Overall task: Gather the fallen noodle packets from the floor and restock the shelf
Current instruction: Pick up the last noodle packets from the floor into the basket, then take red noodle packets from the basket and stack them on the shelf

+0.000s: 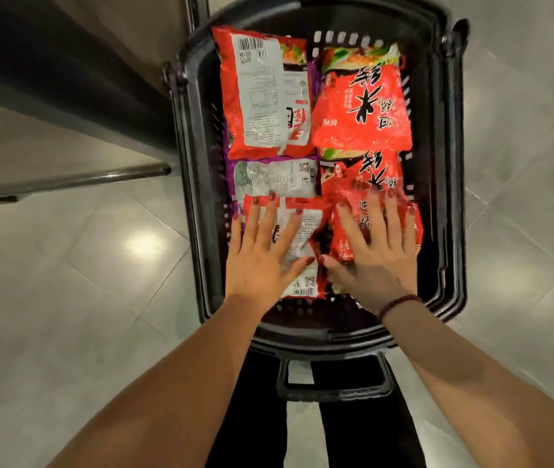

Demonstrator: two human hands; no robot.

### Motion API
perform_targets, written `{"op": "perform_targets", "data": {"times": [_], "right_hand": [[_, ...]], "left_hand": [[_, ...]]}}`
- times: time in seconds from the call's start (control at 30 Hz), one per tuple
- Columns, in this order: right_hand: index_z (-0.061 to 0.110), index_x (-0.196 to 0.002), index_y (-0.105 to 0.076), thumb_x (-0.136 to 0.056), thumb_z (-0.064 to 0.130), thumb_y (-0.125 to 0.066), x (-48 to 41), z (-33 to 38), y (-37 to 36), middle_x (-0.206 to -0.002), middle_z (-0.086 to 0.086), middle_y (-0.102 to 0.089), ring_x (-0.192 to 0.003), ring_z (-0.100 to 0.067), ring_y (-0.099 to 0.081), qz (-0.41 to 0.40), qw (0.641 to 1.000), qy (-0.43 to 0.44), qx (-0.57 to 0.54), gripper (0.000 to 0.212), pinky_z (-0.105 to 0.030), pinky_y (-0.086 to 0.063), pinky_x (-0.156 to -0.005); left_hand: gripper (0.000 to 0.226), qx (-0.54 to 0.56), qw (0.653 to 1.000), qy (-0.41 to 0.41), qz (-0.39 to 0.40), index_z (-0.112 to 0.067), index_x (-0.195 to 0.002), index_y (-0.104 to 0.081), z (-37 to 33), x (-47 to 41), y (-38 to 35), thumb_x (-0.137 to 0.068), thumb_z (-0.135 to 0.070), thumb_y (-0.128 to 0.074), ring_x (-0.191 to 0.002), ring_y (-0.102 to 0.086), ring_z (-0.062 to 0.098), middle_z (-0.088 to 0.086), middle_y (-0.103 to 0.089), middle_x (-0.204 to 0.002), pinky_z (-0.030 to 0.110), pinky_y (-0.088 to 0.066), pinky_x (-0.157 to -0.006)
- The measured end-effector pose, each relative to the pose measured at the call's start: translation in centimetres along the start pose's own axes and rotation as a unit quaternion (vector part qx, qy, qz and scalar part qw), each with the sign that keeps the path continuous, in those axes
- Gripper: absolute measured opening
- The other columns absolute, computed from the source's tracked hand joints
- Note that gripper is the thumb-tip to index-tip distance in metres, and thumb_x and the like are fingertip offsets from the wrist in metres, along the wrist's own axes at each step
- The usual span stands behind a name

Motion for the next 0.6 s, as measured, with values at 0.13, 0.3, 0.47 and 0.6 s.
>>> {"op": "perform_targets", "data": {"times": [0.13,0.3,0.47,0.6], "right_hand": [[0.031,-0.149,-0.027,-0.091,0.064,-0.032,-1.4,0.7,-2.2,-0.159,-0.011,-0.015,-0.146,-0.034,-0.006,0.033,0.999,0.0,0.003,0.068,-0.06,-0.003,-0.114],[0.032,-0.147,-0.031,-0.091,0.062,-0.034,-2.5,0.2,-3.5,-0.158,-0.01,-0.02,-0.146,-0.034,-0.011,0.04,0.999,-0.003,0.013,0.064,-0.062,-0.005,-0.113],[0.031,-0.149,-0.03,-0.092,0.06,-0.036,-2.1,0.1,-2.9,-0.159,-0.009,-0.017,-0.147,-0.032,-0.009,0.057,0.998,0.012,-0.012,0.064,-0.062,-0.009,-0.114],[0.025,-0.147,-0.034,-0.093,0.05,-0.035,-2.1,-0.8,1.3,-0.158,-0.01,-0.021,-0.146,-0.027,-0.014,0.014,0.996,-0.013,-0.082,0.06,-0.046,-0.002,-0.119]], "left_hand": [[0.071,-0.029,0.998,-0.045,0.028,-0.036,-0.149,0.021,0.3,-1.6,-1.7,-0.094,-0.069,-0.008,-0.143,0.03,0.02,-0.002,0.025,-0.157,0.037,0.021,-0.116],[0.073,-0.011,0.997,-0.028,0.075,-0.039,-0.141,0.031,1.1,-3.0,-3.2,-0.087,-0.073,-0.004,-0.134,0.042,0.015,-0.009,0.04,-0.148,0.031,0.03,-0.11],[0.075,0.01,0.997,-0.056,0.047,-0.034,-0.151,0.008,1.1,-2.6,-2.4,-0.089,-0.072,-0.011,-0.146,0.02,0.017,-0.003,0.014,-0.16,0.032,0.022,-0.117],[0.066,0.069,0.993,-0.036,-0.093,-0.017,-0.15,-0.035,1.8,-1.6,2.3,-0.095,-0.05,-0.051,-0.15,-0.008,0.028,0.009,-0.024,-0.16,0.036,0.006,-0.122]]}}
Point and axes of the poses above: each hand's wrist, its own x-axis away from the middle knuckle, its own y-axis out of the back of the hand, z = x × y, the point moved 5 cm from there along -x, towards the middle knuckle
